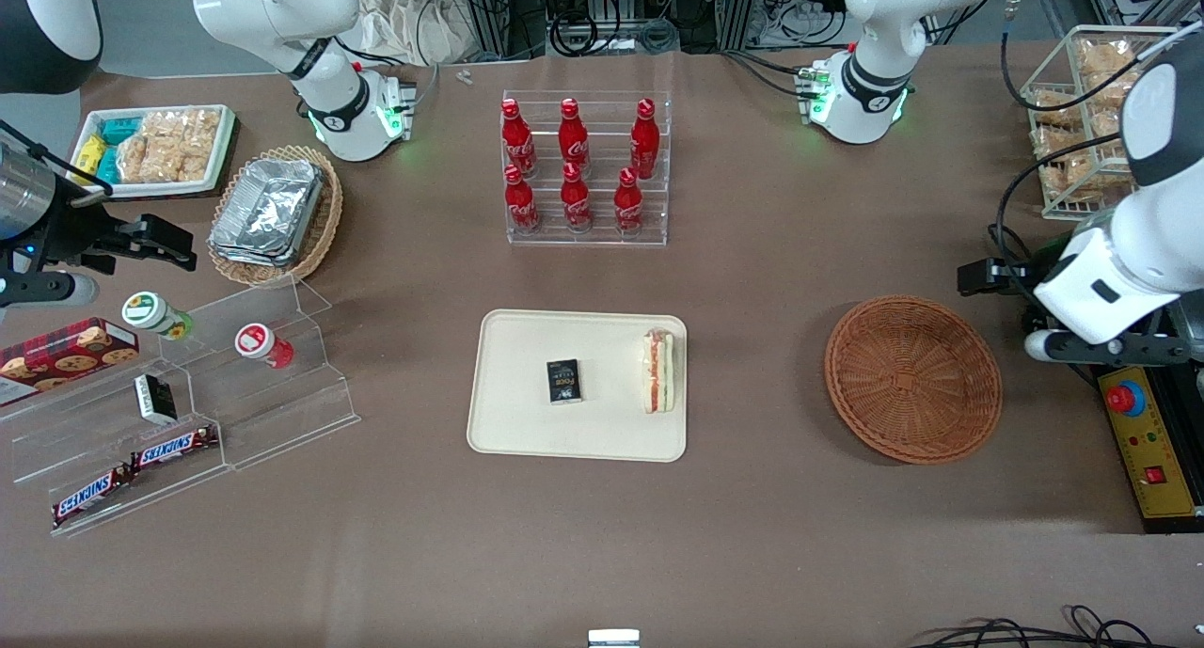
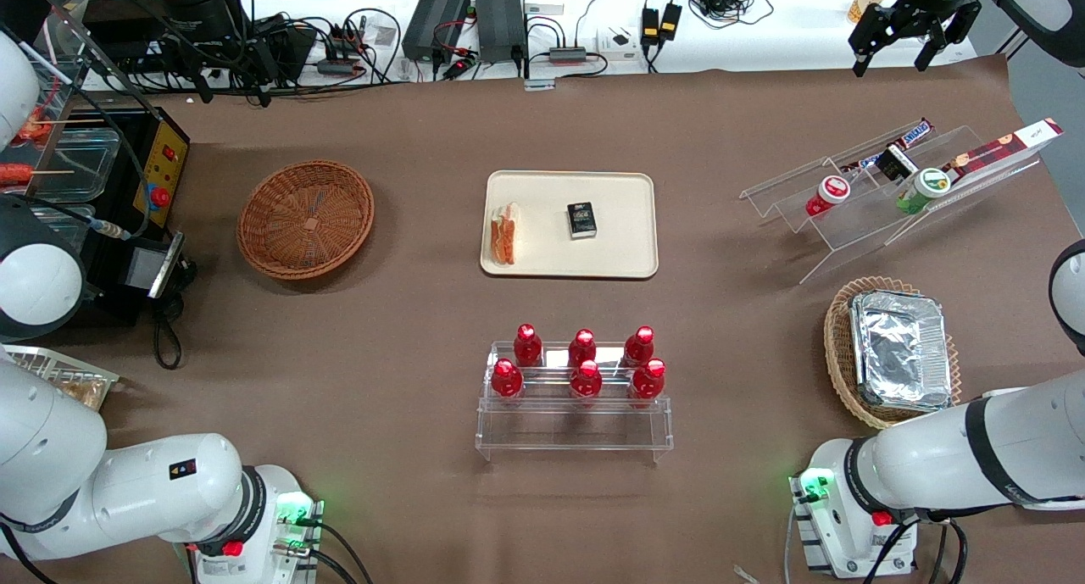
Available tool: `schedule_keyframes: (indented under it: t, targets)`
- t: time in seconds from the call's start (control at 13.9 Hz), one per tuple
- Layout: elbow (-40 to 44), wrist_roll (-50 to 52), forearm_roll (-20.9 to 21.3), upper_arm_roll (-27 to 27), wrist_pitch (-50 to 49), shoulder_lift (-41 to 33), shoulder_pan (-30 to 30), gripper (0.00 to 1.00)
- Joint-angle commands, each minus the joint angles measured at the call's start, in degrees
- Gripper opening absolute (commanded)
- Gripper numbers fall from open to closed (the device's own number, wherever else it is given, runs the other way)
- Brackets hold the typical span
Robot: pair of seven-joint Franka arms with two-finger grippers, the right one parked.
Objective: Place sandwich from basket to tray
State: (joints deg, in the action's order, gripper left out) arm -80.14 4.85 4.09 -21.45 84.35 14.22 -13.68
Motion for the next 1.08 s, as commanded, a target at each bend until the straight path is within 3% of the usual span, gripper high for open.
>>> schedule_keyframes:
  t: [0.0,0.29,0.5,0.65,0.79,1.01]
  targets:
    - [-1.6,-0.5,-0.7,-0.5,-0.1,-1.9,-2.0,0.99]
    - [-4.0,-0.5,-0.6,0.9,1.7,-3.3,-1.3,0.99]
    - [-11.3,-0.5,-2.2,13.2,7.3,-8.1,9.2,0.99]
    - [-16.3,-0.6,-2.9,17.7,11.0,-11.4,12.9,0.99]
    - [-18.7,-0.6,-2.9,18.3,13.0,-12.5,14.3,0.99]
    - [-13.0,0.4,-2.3,18.3,10.8,-7.3,15.6,1.0]
